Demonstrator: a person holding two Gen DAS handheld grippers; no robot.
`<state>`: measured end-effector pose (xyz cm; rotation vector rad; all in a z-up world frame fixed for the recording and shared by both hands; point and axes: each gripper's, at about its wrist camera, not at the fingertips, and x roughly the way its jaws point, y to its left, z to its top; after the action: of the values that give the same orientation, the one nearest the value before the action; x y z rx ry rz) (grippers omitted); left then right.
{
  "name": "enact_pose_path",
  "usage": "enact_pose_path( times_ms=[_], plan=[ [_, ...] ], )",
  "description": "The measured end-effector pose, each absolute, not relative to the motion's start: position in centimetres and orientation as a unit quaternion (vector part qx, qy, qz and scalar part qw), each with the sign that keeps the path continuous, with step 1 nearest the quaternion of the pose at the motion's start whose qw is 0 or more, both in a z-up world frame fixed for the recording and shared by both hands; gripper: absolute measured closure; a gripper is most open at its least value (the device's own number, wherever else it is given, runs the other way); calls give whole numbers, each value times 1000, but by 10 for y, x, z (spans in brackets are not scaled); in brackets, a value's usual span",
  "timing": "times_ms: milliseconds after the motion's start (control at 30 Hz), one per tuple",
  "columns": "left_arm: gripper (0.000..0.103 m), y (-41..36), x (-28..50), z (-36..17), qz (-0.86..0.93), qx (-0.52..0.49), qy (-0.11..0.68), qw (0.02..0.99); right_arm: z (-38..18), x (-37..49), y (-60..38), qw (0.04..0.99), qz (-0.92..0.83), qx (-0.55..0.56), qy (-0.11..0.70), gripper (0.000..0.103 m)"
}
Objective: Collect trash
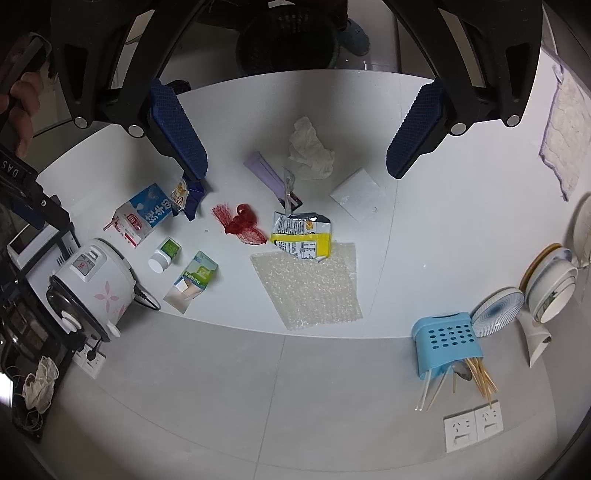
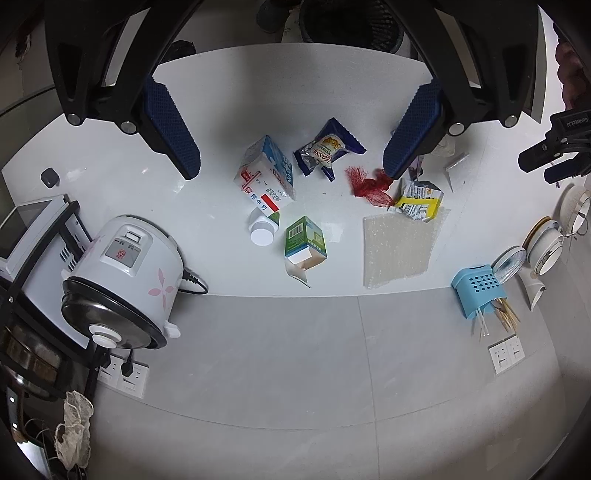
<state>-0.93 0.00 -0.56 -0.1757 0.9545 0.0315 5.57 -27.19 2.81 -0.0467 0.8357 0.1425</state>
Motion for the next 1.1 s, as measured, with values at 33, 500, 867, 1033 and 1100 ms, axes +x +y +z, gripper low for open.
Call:
enact_pose_path(
  times_ms=[33, 500, 867, 1033, 1100],
  plan=[
    [8, 0, -10, -5, 15, -85, 458, 885, 29, 56, -271, 911, 70, -24, 406, 8],
    [6, 0, -14, 9, 14, -88, 445, 891, 39, 46, -268, 915, 65, -24, 398, 8],
    [6, -4, -17, 10, 13, -73, 446, 892, 40, 43, -264, 916, 69, -22, 395, 7],
    [6, -4, -18, 9, 13, -76, 448, 891, 38, 43, -262, 916, 71, -19, 395, 8],
    [6, -4, -19, 9, 12, -75, 449, 890, 38, 43, -262, 916, 70, -21, 393, 8]
  ],
)
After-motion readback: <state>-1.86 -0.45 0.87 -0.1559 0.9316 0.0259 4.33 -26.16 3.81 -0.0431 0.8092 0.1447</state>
